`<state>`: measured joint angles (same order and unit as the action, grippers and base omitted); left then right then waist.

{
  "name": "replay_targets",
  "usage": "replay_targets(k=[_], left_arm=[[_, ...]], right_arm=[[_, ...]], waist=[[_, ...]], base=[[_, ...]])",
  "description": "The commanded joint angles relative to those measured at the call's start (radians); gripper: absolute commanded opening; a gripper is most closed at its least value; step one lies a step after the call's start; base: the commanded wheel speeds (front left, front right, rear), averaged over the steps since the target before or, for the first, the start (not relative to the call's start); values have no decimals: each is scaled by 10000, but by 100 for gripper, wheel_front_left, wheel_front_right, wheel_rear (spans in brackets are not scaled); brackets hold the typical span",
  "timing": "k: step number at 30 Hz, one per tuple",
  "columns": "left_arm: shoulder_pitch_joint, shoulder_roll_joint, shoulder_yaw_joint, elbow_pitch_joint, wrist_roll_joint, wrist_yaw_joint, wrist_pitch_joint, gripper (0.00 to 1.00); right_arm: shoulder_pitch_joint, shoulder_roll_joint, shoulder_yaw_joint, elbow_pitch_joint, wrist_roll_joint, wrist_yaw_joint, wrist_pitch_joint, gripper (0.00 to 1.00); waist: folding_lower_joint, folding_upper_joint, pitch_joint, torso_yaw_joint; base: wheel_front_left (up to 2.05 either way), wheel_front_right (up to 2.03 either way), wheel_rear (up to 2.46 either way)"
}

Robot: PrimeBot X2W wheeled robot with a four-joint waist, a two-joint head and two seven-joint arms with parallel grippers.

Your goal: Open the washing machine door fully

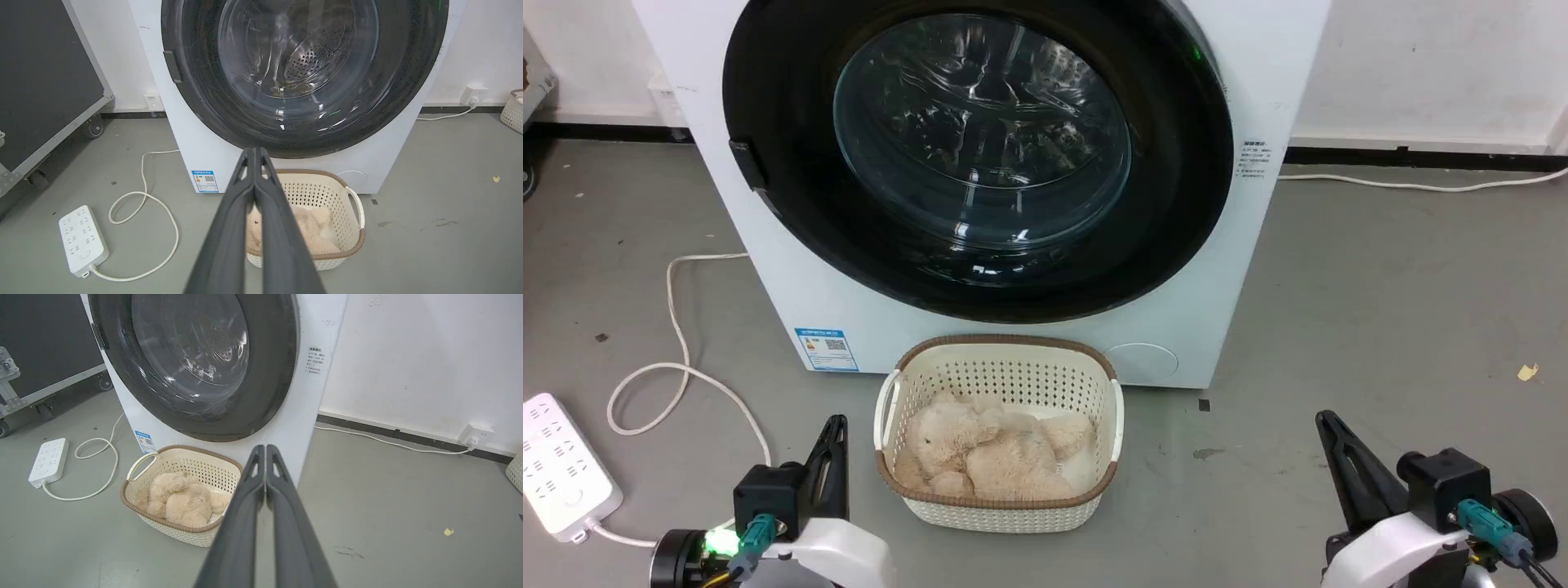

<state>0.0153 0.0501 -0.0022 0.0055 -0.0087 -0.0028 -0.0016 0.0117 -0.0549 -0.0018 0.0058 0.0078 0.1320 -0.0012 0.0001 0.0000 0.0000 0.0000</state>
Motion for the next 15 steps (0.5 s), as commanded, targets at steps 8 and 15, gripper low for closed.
replay_targets(k=[8, 15], left_arm=[[-153, 1, 22, -55, 87, 28, 16, 0], [-153, 1, 22, -55, 87, 28, 16, 0]], right_arm=[[-117, 47, 18, -58, -78, -13, 12, 0], [-117, 47, 18, -58, -78, -13, 12, 0]], waist=[[-1, 0, 0, 0], [-1, 0, 0, 0]], base=[[0, 0, 0], [0, 0, 0]])
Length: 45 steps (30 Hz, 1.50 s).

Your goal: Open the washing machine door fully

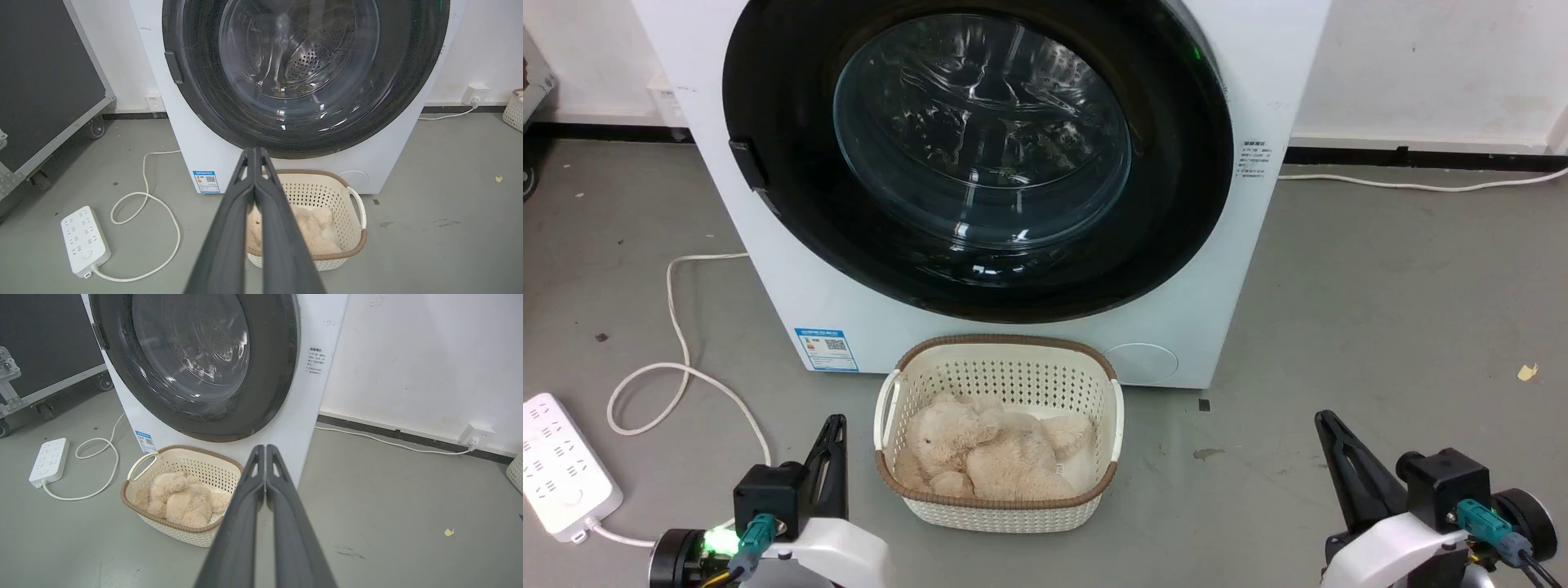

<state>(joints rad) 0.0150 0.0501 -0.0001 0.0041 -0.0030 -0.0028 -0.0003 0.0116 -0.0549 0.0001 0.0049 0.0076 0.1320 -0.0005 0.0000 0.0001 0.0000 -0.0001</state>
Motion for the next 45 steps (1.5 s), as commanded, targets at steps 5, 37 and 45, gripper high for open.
replay_targets(k=[5, 37, 45], left_arm=[[-150, 1, 1, -41, 30, 28, 3, 0], [7, -2, -6, 7, -4, 0, -9, 100], [7, -2, -89, -51, -38, 44, -176, 100]], right_arm=[[-116, 47, -1, -49, -76, -13, 5, 0], [6, -2, 7, 6, 17, 0, -11, 100], [-2, 1, -45, -12, 147, -1, -178, 100]], waist=[[0, -1, 0, 1], [0, -1, 1, 0], [0, -1, 59, 3]], base=[[0, 0, 0], [0, 0, 0], [0, 0, 0]])
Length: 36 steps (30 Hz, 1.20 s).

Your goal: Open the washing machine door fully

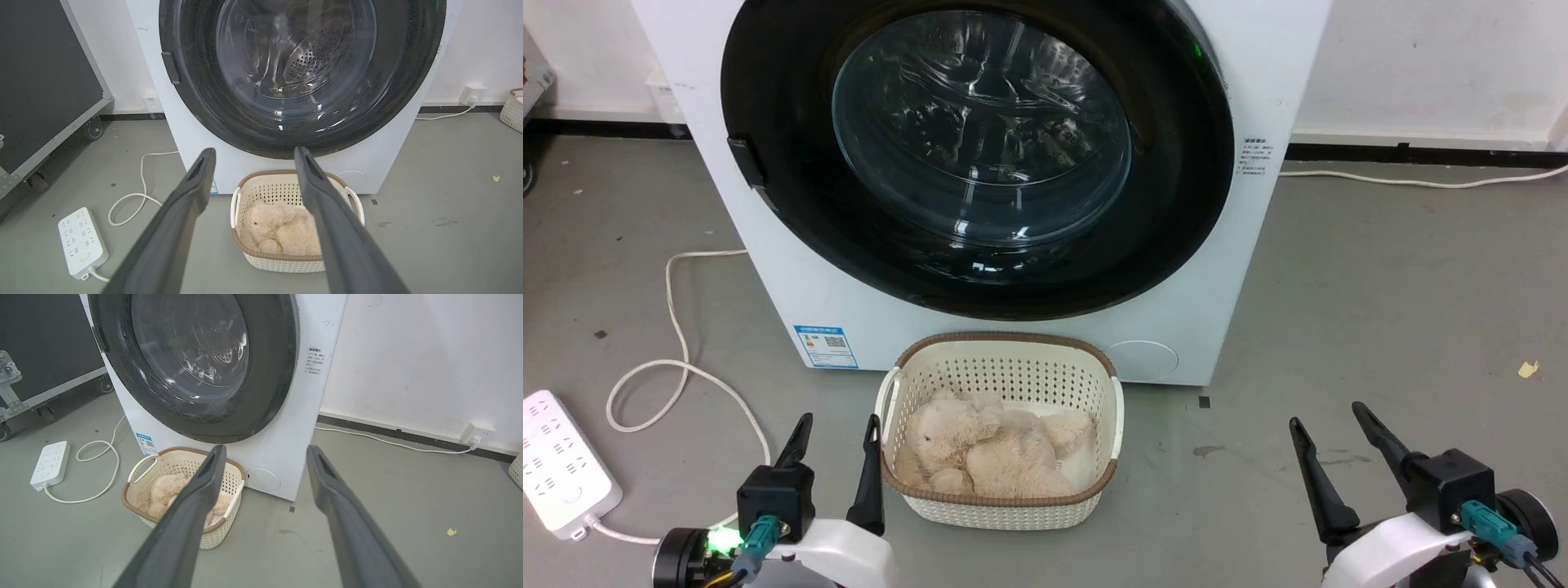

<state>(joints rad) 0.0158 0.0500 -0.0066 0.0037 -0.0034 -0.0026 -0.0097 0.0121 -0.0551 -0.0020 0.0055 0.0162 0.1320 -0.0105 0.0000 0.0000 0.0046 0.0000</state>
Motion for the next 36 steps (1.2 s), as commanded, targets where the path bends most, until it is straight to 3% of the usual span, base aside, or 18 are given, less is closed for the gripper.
replay_targets(k=[1, 14, 36], left_arm=[[-5, 0, -35, -58, -38, 48, -103, 100], [-194, 0, -217, -243, -133, 163, -375, 100], [-622, 1, -529, -618, -267, 437, -834, 100]], right_arm=[[-10, 4, -21, -20, 61, -1, -99, 100], [-539, -160, -44, -64, 228, -2, -354, 100], [-3187, -1123, -78, 372, 1498, -5, -168, 100]], waist=[[0, 0, 30, 5], [0, 0, 504, 70], [0, 0, 1599, 280]], base=[[0, 0, 0], [0, 0, 0], [0, 0, 0]])
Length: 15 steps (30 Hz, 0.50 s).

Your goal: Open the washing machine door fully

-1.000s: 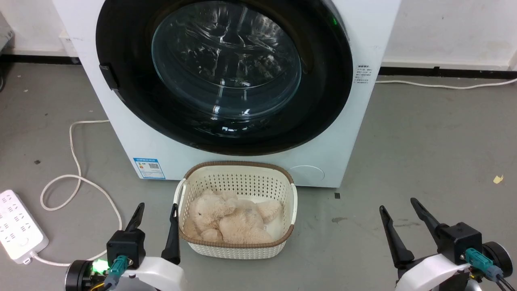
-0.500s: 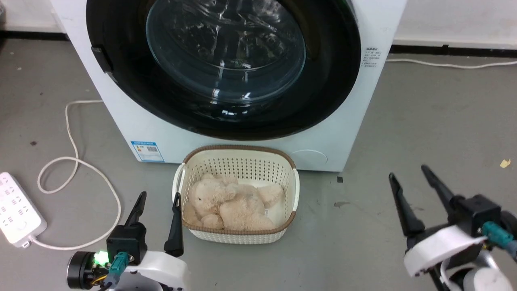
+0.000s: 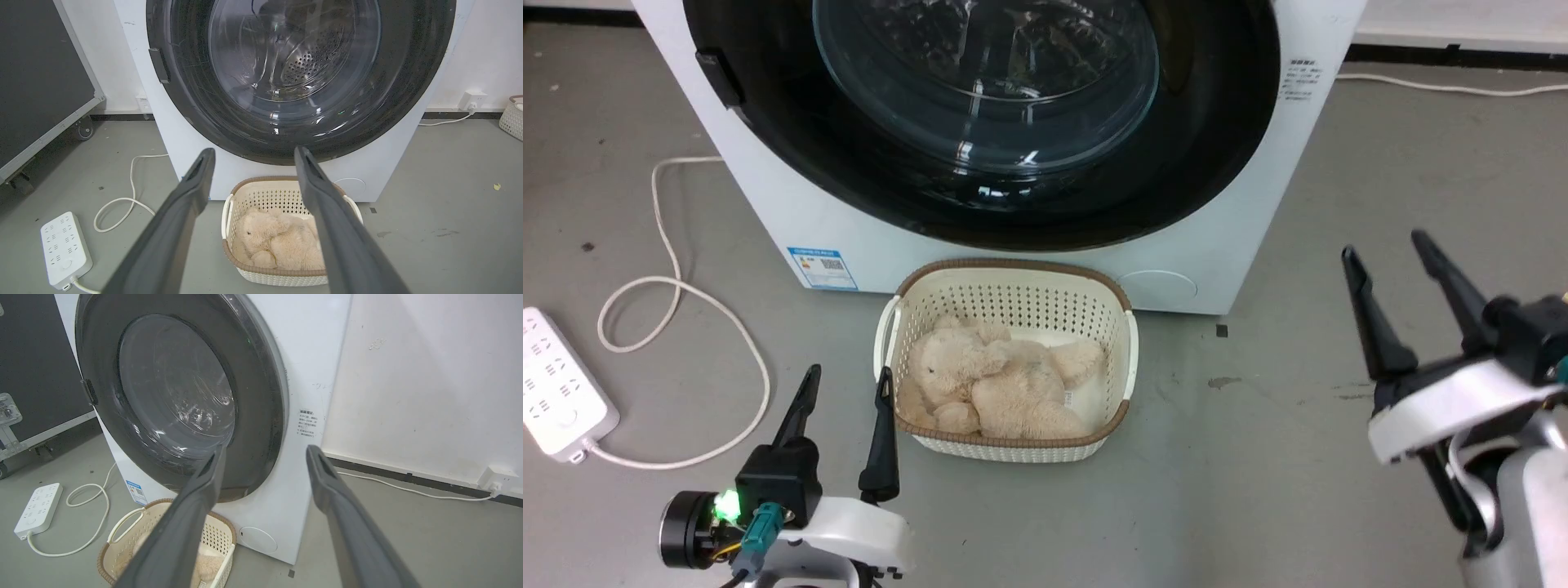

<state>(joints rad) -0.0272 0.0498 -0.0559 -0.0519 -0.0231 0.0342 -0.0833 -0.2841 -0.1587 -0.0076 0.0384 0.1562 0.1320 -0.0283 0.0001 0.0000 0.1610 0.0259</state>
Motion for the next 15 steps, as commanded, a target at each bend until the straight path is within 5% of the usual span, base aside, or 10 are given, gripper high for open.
replay_targets(k=[1, 4, 5, 6, 7, 15], left_arm=[[-211, 3, -53, -77, -79, 83, -119, 100], [-254, 3, -106, -127, -109, 134, -182, 100], [-264, 3, -127, -144, -117, 152, -202, 100], [-274, 3, -149, -159, -124, 168, -223, 100], [-287, 3, -170, -170, -129, 181, -244, 100], [-426, 3, -268, -252, -173, 363, -411, 100]], right_arm=[[-362, -110, -38, 103, 170, -5, 24, 100], [-778, -132, -117, 340, 422, -5, 67, 100], [-917, -125, -146, 426, 534, -5, 101, 67], [-1066, -107, -199, 519, 671, -5, 148, 23], [-1221, -79, -274, 615, 820, -5, 193, 0], [-2568, 148, -1067, 1660, 1849, -6, 610, 0]], waist=[[-1, 0, 81, 37], [-1, 0, 218, 74], [-1, 0, 262, 87], [-1, 0, 315, 102], [-1, 0, 365, 117], [-1, 0, 768, 266]], base=[[0, 0, 0], [0, 0, 0], [0, 0, 0], [0, 0, 0], [0, 0, 0], [0, 0, 0]])
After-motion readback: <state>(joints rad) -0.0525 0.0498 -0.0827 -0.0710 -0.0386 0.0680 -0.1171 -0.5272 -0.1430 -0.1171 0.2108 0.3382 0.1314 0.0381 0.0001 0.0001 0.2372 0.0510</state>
